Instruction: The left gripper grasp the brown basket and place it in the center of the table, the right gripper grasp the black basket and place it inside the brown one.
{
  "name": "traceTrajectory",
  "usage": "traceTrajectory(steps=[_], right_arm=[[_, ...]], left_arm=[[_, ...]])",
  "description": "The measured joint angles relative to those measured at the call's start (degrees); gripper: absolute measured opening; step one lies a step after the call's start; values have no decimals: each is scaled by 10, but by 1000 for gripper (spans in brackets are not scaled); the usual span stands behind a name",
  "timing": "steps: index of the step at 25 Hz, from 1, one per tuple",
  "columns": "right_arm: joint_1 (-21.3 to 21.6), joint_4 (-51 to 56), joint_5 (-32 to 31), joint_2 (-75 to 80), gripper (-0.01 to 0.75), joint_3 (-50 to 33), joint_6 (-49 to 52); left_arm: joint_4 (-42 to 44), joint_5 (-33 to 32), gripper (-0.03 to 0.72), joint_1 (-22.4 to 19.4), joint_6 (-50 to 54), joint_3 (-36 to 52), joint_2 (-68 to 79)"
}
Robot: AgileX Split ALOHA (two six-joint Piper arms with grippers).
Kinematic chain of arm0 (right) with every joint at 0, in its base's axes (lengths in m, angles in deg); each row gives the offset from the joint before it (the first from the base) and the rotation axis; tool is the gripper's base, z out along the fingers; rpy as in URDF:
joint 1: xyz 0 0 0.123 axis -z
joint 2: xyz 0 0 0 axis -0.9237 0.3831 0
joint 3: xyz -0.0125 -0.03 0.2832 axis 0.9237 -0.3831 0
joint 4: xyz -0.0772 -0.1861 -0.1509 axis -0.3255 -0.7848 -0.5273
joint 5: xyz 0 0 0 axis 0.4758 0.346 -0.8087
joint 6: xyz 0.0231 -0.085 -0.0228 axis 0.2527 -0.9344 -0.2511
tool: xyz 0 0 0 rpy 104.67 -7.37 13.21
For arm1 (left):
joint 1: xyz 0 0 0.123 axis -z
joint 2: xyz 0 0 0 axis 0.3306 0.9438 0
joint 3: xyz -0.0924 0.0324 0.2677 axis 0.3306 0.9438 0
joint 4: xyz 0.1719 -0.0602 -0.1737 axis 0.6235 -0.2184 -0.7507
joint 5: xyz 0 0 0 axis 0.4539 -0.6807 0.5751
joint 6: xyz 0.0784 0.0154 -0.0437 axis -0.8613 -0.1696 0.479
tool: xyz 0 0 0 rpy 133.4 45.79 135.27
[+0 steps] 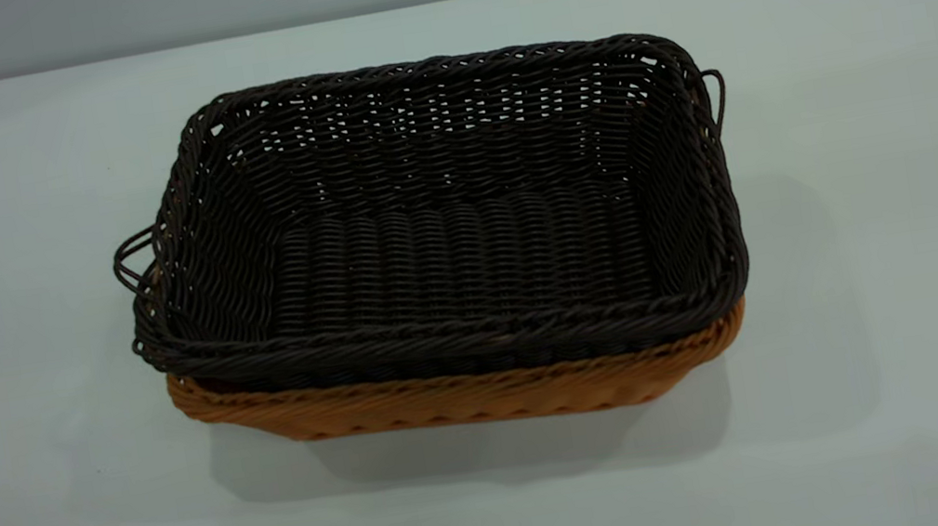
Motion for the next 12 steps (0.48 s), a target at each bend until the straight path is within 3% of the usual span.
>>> traceTrajectory(steps=[8, 12], right_arm=[[0, -20, 56, -167, 570, -207, 0], [0, -21, 83, -214, 570, -227, -1]], left_arm=[[-24, 0, 466, 0, 13, 194, -80], [-28, 2, 465, 0, 28, 259, -115]])
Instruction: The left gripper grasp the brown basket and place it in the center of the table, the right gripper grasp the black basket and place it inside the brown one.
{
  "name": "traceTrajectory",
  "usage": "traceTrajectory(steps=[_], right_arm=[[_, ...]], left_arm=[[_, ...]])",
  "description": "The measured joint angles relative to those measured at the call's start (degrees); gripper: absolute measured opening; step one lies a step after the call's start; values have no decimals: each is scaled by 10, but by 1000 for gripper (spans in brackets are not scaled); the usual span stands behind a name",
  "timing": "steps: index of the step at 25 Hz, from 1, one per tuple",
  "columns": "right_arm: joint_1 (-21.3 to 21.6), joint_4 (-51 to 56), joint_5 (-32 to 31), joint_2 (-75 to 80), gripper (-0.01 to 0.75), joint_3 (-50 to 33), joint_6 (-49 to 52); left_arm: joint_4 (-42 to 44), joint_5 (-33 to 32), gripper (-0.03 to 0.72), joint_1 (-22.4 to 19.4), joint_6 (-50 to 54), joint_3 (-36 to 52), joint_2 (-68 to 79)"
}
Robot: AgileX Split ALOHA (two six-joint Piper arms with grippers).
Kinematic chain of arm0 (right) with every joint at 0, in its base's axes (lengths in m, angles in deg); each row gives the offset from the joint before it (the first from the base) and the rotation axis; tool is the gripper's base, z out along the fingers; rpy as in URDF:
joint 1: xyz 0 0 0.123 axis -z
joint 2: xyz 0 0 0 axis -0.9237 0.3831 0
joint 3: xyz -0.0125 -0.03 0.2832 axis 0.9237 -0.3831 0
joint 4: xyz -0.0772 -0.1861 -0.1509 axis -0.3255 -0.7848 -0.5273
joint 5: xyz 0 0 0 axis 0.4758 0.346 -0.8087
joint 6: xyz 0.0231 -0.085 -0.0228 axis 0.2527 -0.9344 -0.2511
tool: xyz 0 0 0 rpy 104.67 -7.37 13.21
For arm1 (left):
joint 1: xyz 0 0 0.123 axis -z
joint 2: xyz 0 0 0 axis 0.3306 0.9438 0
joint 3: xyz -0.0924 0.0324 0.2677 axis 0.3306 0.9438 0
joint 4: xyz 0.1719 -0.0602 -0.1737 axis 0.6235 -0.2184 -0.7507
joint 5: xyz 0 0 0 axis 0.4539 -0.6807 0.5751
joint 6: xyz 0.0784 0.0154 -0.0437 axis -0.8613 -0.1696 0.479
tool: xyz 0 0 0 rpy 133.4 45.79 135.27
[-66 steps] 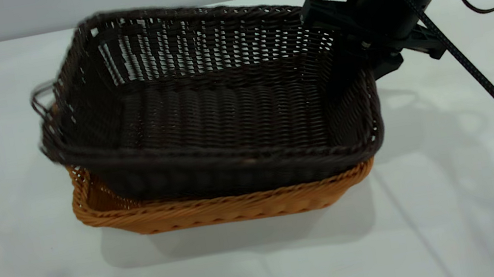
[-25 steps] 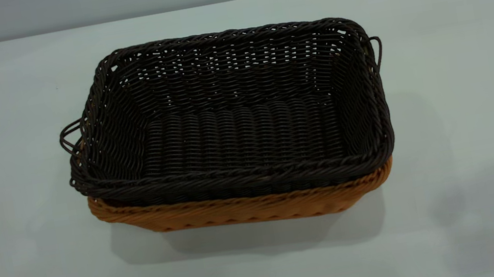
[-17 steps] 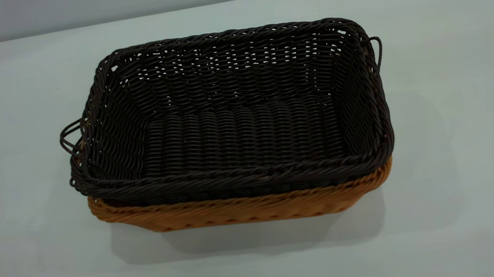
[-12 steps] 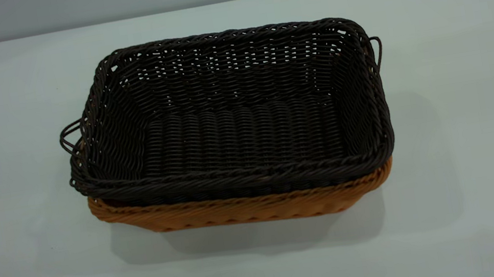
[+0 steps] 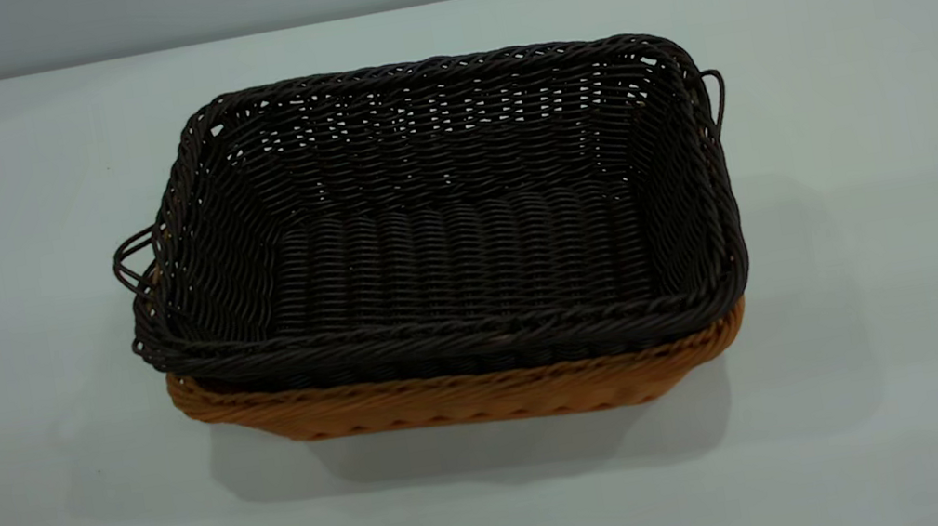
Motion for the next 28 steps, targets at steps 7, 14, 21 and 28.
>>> traceTrajectory(steps=[7, 14, 21, 28], right_arm=[[0, -1, 3, -6, 570, 0, -2], [0, -1, 3, -6, 570, 0, -2], [0, -1, 3, -6, 570, 0, -2], [112, -1, 3, -40, 570, 0, -2]], left_arm=[[-6, 29, 465, 0, 10, 24, -28], [-14, 37, 465, 0, 10, 29, -28], [-14, 39, 465, 0, 10, 30, -28], [-15, 40, 465, -6, 10, 30, -28]])
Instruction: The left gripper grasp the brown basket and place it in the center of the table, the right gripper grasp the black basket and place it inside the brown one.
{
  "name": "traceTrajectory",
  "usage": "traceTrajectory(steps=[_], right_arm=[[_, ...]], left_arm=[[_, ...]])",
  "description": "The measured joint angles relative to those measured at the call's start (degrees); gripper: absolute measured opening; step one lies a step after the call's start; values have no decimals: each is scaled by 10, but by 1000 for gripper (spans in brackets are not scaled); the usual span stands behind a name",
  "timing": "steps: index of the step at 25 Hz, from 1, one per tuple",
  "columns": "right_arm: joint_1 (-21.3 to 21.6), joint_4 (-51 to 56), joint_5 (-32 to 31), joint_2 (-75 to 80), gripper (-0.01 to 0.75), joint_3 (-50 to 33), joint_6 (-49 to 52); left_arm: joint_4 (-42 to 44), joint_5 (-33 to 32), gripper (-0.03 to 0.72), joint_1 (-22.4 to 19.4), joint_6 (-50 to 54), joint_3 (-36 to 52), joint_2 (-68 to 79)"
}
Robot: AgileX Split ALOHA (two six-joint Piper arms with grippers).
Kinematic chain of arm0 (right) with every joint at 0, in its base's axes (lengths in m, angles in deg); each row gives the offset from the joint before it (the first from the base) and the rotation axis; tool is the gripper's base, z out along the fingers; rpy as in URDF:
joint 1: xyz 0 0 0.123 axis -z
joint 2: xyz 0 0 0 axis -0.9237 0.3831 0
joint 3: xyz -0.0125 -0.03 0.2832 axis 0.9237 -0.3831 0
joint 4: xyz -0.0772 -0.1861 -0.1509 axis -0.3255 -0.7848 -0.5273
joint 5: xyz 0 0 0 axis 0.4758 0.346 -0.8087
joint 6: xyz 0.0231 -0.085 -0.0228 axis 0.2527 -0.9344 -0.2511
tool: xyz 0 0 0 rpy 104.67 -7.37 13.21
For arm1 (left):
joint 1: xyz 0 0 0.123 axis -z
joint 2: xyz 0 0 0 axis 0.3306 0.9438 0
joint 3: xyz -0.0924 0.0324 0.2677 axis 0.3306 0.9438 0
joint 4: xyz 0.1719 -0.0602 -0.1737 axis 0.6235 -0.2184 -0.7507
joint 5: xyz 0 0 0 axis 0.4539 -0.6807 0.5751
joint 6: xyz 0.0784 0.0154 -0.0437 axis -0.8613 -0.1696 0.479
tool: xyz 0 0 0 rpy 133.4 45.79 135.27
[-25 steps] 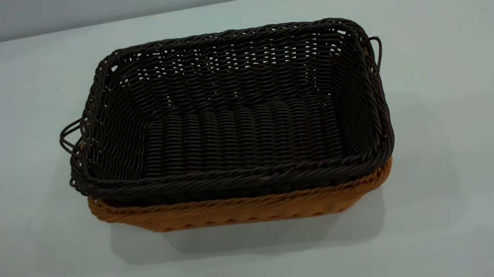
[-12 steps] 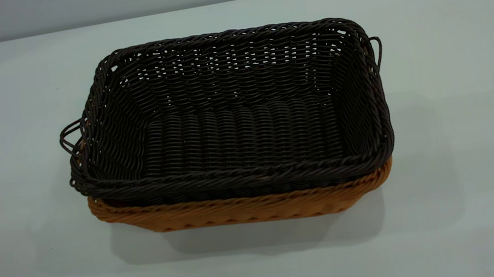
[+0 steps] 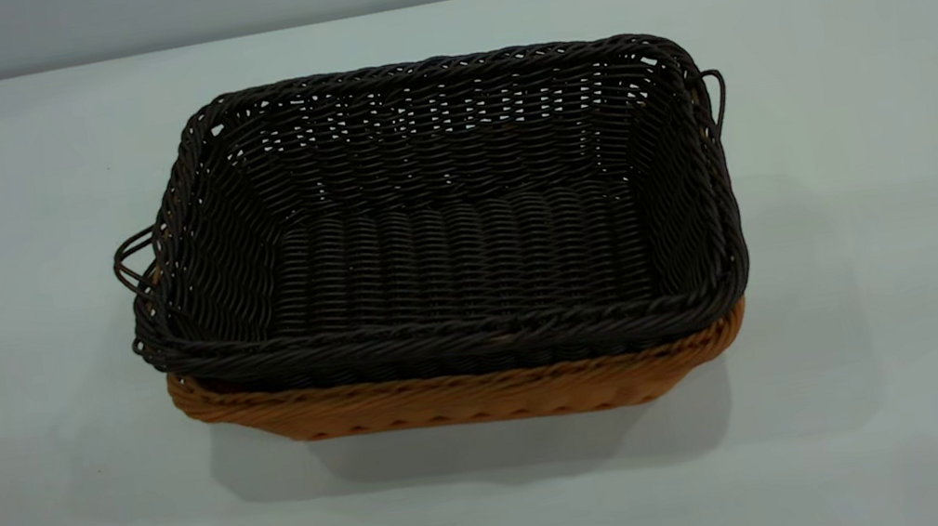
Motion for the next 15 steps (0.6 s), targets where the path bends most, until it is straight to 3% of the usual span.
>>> traceTrajectory(steps=[3, 9, 15], right_arm=[[17, 0, -2, -46, 570, 1, 0], [15, 1, -5, -51, 570, 1, 0], [15, 1, -6, -51, 570, 1, 0]], left_arm=[[-1, 0, 465, -50, 0, 0, -1], [-1, 1, 465, -197, 1, 0, -46], [-1, 0, 465, -285, 2, 0, -147]])
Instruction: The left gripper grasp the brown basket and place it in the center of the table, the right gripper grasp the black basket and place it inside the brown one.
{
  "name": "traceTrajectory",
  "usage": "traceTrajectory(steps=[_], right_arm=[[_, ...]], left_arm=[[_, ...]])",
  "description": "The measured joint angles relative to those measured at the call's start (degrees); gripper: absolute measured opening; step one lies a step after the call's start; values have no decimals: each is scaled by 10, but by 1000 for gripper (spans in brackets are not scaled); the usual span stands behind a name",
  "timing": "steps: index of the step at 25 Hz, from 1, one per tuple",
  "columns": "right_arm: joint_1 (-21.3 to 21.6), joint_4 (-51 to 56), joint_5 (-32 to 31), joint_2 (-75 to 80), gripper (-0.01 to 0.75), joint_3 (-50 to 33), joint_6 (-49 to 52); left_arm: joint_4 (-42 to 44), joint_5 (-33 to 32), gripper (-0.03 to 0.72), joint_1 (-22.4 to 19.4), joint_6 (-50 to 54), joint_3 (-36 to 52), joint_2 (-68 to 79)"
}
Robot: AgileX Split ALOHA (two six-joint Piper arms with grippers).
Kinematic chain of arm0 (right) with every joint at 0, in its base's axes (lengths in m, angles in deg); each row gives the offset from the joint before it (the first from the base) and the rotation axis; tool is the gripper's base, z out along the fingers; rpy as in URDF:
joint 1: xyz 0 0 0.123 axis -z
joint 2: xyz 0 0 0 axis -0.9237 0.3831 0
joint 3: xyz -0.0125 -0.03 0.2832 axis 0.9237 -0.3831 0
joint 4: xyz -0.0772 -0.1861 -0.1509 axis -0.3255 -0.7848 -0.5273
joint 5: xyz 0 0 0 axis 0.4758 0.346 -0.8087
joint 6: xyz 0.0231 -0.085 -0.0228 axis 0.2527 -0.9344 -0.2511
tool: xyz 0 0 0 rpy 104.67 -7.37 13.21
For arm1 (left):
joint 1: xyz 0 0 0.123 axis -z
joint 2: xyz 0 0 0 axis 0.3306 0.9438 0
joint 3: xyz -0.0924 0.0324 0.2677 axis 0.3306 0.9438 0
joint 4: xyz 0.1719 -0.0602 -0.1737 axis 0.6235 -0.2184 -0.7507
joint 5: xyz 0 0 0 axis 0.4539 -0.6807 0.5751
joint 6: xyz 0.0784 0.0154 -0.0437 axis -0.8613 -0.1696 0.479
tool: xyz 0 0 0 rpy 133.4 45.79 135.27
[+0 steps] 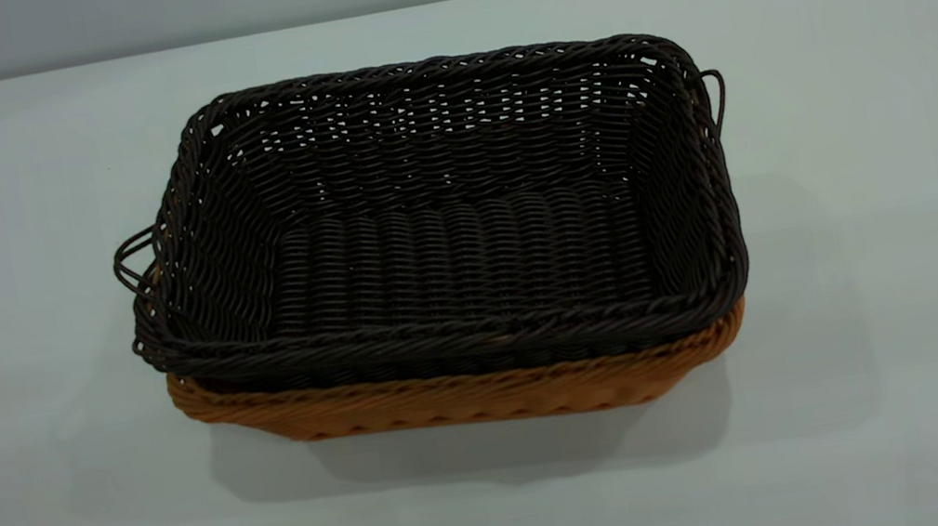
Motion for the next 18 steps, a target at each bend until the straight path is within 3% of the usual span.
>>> traceTrajectory(steps=[18], right_arm=[[0, 0, 0, 0, 570, 0, 0]], left_arm=[[0, -5, 465, -6, 0, 0, -19]])
